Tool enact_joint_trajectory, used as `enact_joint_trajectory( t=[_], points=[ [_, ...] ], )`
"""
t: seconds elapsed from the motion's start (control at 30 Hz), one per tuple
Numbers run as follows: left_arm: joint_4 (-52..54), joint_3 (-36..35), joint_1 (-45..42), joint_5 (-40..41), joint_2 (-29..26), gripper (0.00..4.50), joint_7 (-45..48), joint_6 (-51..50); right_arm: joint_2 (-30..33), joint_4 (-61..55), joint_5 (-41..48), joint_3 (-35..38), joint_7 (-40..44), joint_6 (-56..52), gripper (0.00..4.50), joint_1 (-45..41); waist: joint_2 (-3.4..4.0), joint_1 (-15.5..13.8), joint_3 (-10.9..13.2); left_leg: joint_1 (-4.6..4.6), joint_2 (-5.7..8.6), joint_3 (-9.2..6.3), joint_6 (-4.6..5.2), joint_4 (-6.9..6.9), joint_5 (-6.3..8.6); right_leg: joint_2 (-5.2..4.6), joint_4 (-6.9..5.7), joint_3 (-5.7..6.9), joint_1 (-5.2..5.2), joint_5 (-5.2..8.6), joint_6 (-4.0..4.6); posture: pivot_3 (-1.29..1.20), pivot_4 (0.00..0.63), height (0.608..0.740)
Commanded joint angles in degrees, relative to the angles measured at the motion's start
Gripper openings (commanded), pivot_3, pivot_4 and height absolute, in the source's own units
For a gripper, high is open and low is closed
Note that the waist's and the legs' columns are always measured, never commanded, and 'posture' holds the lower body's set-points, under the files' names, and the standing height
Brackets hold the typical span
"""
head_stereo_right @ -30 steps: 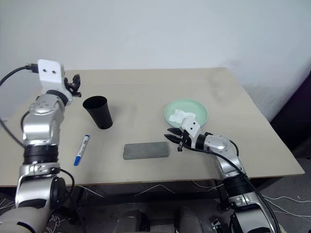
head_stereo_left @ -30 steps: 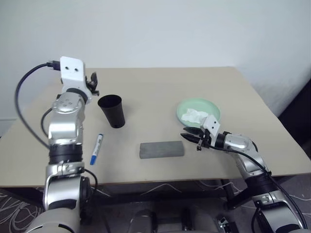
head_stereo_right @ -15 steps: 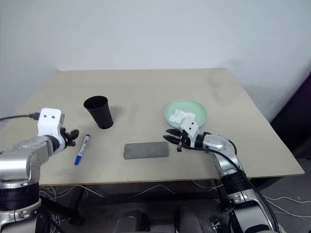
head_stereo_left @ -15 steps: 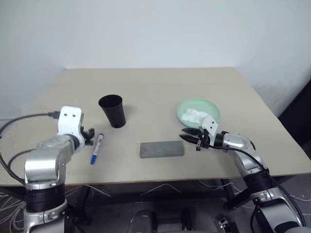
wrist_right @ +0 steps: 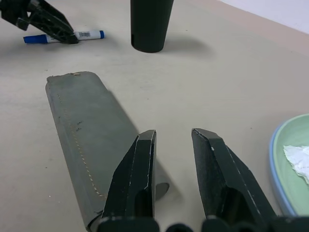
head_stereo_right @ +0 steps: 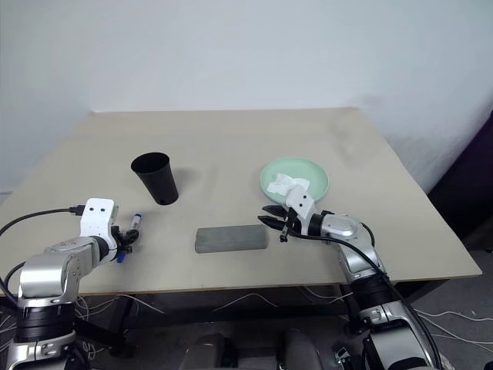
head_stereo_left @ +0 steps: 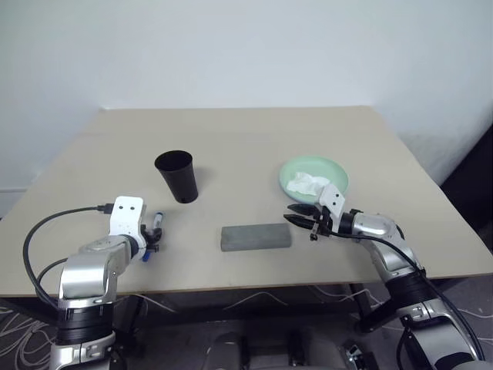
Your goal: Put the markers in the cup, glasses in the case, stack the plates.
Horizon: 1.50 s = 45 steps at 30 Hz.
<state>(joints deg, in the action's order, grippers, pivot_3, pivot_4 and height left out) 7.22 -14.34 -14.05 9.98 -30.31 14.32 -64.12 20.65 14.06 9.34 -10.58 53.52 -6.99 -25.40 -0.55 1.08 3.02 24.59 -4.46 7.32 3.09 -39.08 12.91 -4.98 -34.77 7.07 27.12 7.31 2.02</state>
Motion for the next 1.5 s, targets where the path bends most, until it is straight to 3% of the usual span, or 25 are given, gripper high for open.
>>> enact_joint_trajectory(
  t=[0.03, 0.2, 0.27, 0.4, 0.43, 0.6, 0.8, 0.9, 1.07, 1.23, 1.5],
  points=[
    [-3.6, 1.3, -3.4, -0.6, -0.4, 2.26, 0.5, 3.8, -0.3, -2.4, 0.5, 0.6, -0.5, 0.5, 1.23, -0.3, 0.0, 0.0, 0.0, 0.01, -0.01, 0.0, 0.0, 0.0, 0.0, 0.0, 0.01, 0.01, 0.0, 0.0, 0.0, 0.0, 0.0, 0.729],
    [-8.3, 2.5, -5.4, -0.9, -0.2, 2.09, 0.9, 7.1, -0.4, -2.6, 0.4, 0.7, -1.0, 0.5, 1.23, -0.1, 0.0, 0.1, 0.0, 0.0, -0.04, 0.02, 0.0, 0.0, 0.0, 0.0, 0.03, 0.03, 0.01, 0.0, 0.0, 0.0, 0.0, 0.729],
    [-9.0, 2.7, -5.5, -0.9, -0.1, 1.67, 0.9, 8.1, -0.3, -2.9, 0.5, 0.8, -1.1, 0.4, 1.23, 0.1, 0.01, 0.1, 0.0, 0.0, -0.04, 0.01, 0.0, 0.02, 0.0, 0.0, 0.02, 0.03, 0.03, 0.0, 0.0, 0.0, 0.0, 0.729],
    [-9.1, 2.4, -5.6, -0.7, 0.2, 0.3, 0.7, 9.5, 0.0, -3.4, 0.6, 0.9, -1.2, 0.2, 1.23, 0.5, 0.01, 0.1, 0.0, 0.0, -0.03, 0.03, 0.0, 0.1, 0.0, 0.01, 0.02, 0.03, 0.09, 0.0, 0.0, 0.0, 0.0, 0.729],
    [-9.0, 2.4, -5.7, -0.7, 0.1, 0.16, 0.7, 9.7, 0.0, -3.4, 0.5, 0.9, -1.2, 0.2, 1.23, 0.5, 0.01, 0.1, 0.0, -0.01, -0.01, 0.03, 0.0, 0.12, 0.0, 0.01, 0.02, 0.03, 0.09, 0.0, 0.0, 0.0, 0.0, 0.729],
    [-6.9, 4.4, -5.9, -0.7, -1.3, 0.16, 3.3, 12.0, 0.0, -3.2, 0.5, 0.9, -1.2, 0.1, 1.23, 0.1, 0.01, 0.1, 0.0, 0.0, -0.01, 0.03, -0.01, 0.12, 0.0, 0.01, 0.02, 0.03, 0.1, 0.0, 0.0, 0.0, 0.0, 0.729],
    [3.6, 10.5, -6.2, 4.8, -2.8, 0.16, 17.1, 18.6, -0.1, -2.3, 0.4, 0.9, -1.0, 0.2, 1.23, -0.7, 0.0, 0.0, 0.0, 0.06, -0.02, 0.07, -0.01, 0.12, 0.0, -0.03, 0.07, 0.01, 0.12, 0.0, 0.0, 0.0, 0.0, 0.729],
    [3.1, 11.5, -9.8, 4.8, -0.7, 0.16, 19.2, 27.4, -0.3, -1.4, 0.3, 0.8, -0.9, 0.4, 1.23, -1.5, 0.01, 0.1, 0.0, 0.05, 0.0, 0.11, -0.01, 0.14, 0.0, -0.02, 0.09, -0.01, 0.14, 0.0, 0.0, 0.0, 0.0, 0.729],
    [-8.2, 11.0, -19.7, -0.4, 4.5, 0.16, 13.0, 44.6, -0.8, -0.3, 0.1, 0.7, -0.9, 0.9, 1.23, -2.6, 0.0, 0.0, 0.0, 0.0, 0.32, 0.06, -0.01, 0.12, -0.01, 0.04, 0.06, 0.04, 0.07, 0.0, 0.0, 0.0, 0.0, 0.729],
    [-27.2, 12.7, -29.8, -12.2, 4.8, 0.16, 0.3, 68.1, -0.8, -0.4, 0.1, 1.0, -1.3, 1.1, 1.23, -2.8, 0.02, 0.1, 0.0, -0.07, 0.38, 0.0, -0.02, 0.12, -0.03, 0.07, -0.01, 0.02, 0.05, 0.0, 0.0, 0.0, 0.0, 0.729],
    [-55.4, 11.9, -39.2, -18.5, 4.0, 0.16, -14.0, 89.5, -0.4, -1.5, 0.1, 1.7, -2.1, 1.1, 1.23, -1.8, -0.01, 0.1, 0.0, 0.01, 0.55, -0.01, -0.04, 0.11, -0.05, 0.02, 0.0, -0.06, 0.07, -0.07, -0.1, 0.0, 0.0, 0.729]
  ],
)
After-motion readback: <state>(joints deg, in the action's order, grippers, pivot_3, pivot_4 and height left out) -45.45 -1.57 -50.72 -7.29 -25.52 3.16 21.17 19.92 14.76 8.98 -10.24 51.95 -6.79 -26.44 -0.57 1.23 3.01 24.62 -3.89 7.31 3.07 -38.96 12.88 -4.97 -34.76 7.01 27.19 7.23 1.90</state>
